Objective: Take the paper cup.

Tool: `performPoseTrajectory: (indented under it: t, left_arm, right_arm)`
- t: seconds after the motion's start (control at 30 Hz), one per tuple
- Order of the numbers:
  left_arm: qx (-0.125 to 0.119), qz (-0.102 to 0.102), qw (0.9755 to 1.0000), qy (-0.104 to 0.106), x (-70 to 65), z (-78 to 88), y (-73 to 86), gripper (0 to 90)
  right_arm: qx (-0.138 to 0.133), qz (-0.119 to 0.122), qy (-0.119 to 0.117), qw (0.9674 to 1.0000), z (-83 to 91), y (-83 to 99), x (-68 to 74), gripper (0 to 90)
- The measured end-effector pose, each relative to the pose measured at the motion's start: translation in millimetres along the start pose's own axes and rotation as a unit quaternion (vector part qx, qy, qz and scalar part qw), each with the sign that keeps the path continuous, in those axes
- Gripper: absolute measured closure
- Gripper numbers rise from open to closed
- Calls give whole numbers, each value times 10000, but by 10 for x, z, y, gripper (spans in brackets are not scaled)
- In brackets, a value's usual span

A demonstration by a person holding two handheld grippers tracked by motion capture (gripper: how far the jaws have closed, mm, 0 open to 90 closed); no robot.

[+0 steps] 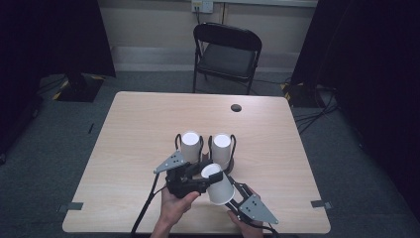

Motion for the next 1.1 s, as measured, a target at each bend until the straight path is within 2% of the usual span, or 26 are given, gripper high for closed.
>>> performPoseTrajectory:
  t: [0.2,0.37,0.43,0.5,0.57,0.7,0.8,1.0,1.1]
  left_arm:
    - [18,-5,10000,-5,19,-14,9,346]
    - [-4,-183,9998,-64,21,-14,-1,337]
    - [-24,-233,9996,-165,46,-11,-10,332]
    - [-68,-221,9996,-129,48,0,-29,333]
    - [-77,-236,9996,-121,53,10,-39,352]
    - [-64,-285,9994,-169,68,12,-33,350]
    - [-20,-507,9983,-287,98,13,-15,340]
    - [58,-862,9950,-500,163,25,21,316]
    - [55,-934,9940,-560,188,46,31,303]
  right_arm:
    - [-41,-94,34,9999,28,3,-33,766]
    - [-68,-120,36,9999,43,-6,-42,786]
    - [-91,-152,21,9998,45,-15,-42,801]
    - [-50,-170,29,9998,52,-11,-48,806]
    - [-31,-202,40,9998,57,-6,-54,860]
    - [64,-217,43,9997,57,20,-64,866]
    - [130,-222,19,9997,50,28,-64,867]
    - [379,-425,-39,9984,62,63,-70,868]
    - [515,-589,-91,9969,73,73,-71,868]
Point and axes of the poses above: each handheld gripper's, and its own axes: z roughly backward along the jaws, y roughly out of its underside, x roughly to its left, the point moved 10 cm from there along -z, roughly forward along the jaws, and after that the axes turned 13 degrees about -x, right-handed, at the moved point
